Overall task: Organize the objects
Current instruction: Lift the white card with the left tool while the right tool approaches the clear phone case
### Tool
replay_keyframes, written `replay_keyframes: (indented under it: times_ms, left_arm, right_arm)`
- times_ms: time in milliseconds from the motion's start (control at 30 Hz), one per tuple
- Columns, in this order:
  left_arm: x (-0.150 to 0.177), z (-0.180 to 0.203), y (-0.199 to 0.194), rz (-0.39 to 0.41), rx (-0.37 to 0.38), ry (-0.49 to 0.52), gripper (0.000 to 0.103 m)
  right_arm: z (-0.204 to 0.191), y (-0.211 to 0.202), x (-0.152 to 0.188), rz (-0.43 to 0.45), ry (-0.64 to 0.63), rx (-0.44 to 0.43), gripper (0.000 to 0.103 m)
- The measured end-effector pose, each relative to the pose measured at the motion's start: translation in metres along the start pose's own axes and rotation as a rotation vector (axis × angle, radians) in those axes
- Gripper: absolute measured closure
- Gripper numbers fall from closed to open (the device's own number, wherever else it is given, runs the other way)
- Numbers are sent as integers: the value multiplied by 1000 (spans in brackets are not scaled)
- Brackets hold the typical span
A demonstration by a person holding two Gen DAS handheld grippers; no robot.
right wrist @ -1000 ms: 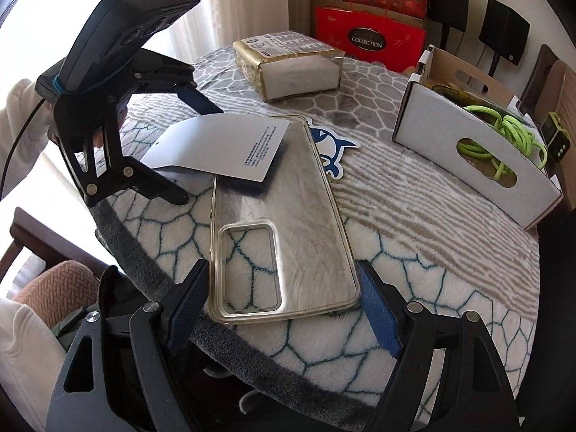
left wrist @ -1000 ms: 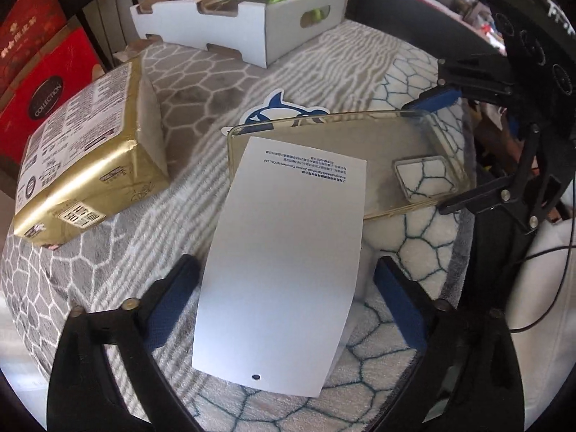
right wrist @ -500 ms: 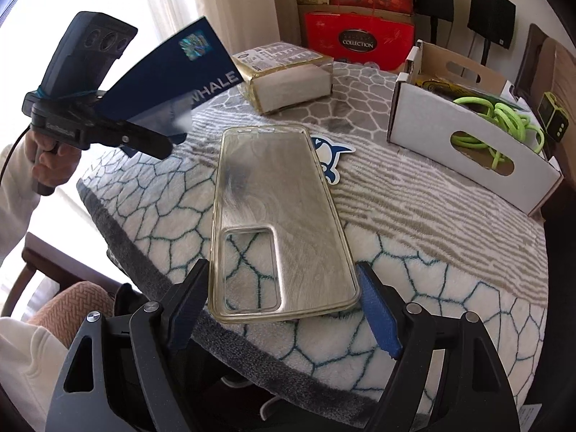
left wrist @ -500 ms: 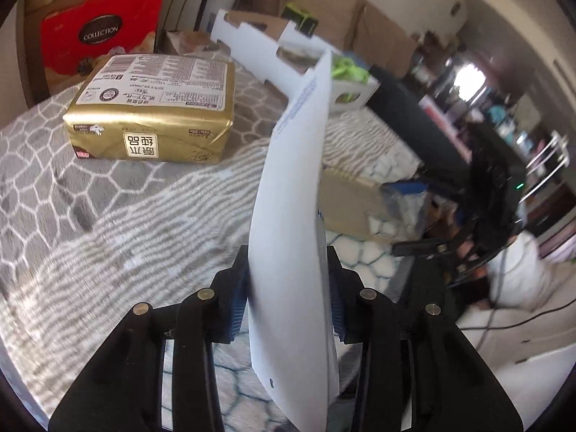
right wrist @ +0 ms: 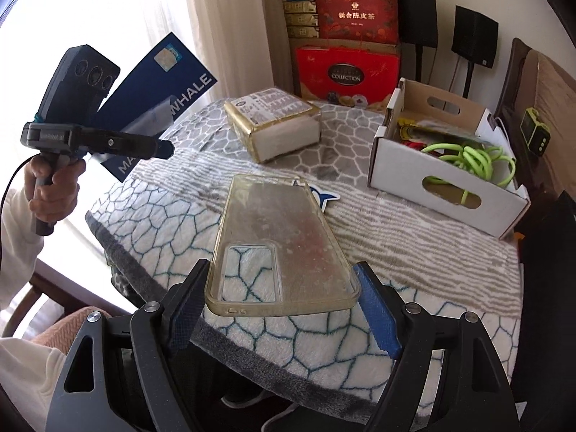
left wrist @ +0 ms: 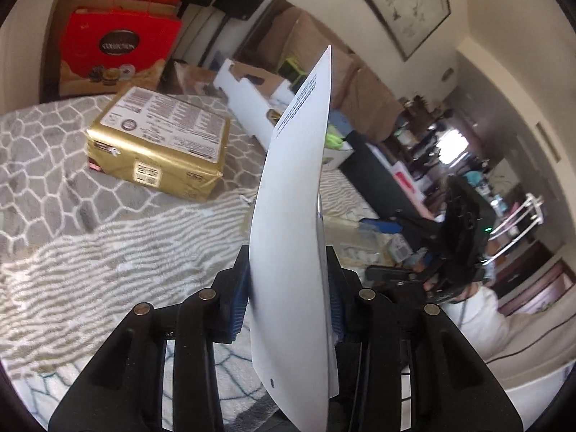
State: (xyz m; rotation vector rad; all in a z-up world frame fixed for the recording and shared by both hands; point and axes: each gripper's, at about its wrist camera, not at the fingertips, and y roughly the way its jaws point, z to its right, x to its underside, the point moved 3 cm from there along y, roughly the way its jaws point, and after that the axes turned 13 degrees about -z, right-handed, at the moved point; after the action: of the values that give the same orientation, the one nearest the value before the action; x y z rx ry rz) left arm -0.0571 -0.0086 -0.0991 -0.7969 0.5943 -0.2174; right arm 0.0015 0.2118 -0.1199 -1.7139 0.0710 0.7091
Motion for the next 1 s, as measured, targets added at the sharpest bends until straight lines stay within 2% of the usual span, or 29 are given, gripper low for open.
replay_keyframes:
  times_ms: [133, 267, 433, 767, 800, 833, 867, 933, 1000]
  left_arm:
    - [10, 9, 5, -22, -117, 21, 68]
    - [14, 16, 7, -36, -170, 38, 68]
    - [8, 30, 2, -15, -189, 64, 68]
    - [-14, 65, -4, 23, -199, 137, 68]
    - [-15, 68, -4, 27, -197, 138, 68]
    - [-16, 71, -2, 32, -193, 138, 68]
    - [-18, 73, 2, 33, -192, 136, 68]
    - [-19, 77, 10, 26, -196, 137, 68]
    - [-19, 80, 17, 18, -191, 134, 68]
  right_arm:
    - [2, -3, -1, -4, 20, 27, 23]
    - [8, -17, -2, 25, 57, 48, 23]
    - [18, -38, -8, 92, 114, 56, 23]
    - [25, -85, -21, 195, 106, 107, 25]
    - [26, -88, -21, 202, 109, 112, 34]
    - [28, -91, -21, 209, 111, 115, 70]
    - [31, -91, -23, 190, 122, 85, 85]
    - [42, -92, -23, 189, 175, 15, 86]
    - [46, -83, -24, 127, 152, 57, 86]
